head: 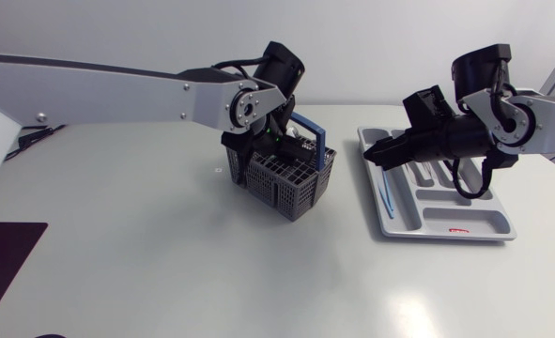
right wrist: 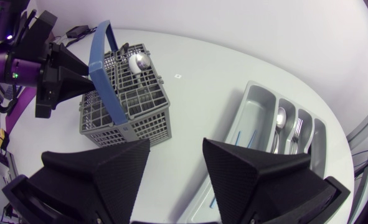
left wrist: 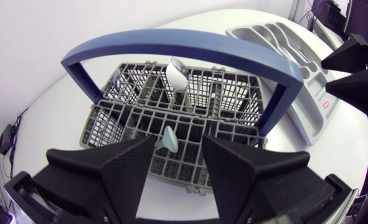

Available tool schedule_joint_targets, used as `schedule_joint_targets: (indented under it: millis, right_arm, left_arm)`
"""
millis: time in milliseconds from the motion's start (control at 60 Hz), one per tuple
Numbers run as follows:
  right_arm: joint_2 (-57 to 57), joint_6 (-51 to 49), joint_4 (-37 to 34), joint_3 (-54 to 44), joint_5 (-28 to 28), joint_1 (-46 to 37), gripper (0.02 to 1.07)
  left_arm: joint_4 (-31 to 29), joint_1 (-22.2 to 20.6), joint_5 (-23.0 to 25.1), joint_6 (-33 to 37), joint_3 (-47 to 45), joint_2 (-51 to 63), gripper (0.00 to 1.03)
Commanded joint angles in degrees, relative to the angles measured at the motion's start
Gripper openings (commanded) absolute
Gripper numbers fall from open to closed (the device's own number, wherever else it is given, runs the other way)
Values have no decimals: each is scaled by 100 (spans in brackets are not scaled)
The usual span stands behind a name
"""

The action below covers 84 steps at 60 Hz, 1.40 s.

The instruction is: Unload the cutlery basket into the drawer organizer.

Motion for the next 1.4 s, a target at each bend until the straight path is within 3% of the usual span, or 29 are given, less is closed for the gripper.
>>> schedule_joint_targets:
  millis: [0, 467, 800, 1067, 1383]
  right_arm:
    - [-89, -95, 49, -198, 18, 5, 65]
    - [-291, -139, 57, -426, 18, 101, 65]
    - [-449, -157, 57, -514, 18, 93, 65]
    - [-493, -166, 66, -602, 18, 93, 65]
    - [-581, -183, 136, -742, 18, 84, 65]
  left_arm:
    - [21, -26, -51, -188, 155, 226, 37]
    - [364, -105, -358, -302, 49, 270, 25]
    - [372, -175, -1088, -320, 49, 384, 15]
    - [232, -211, -1044, -364, 84, 384, 6]
    - [214, -290, -1009, -329, -285, -337, 5]
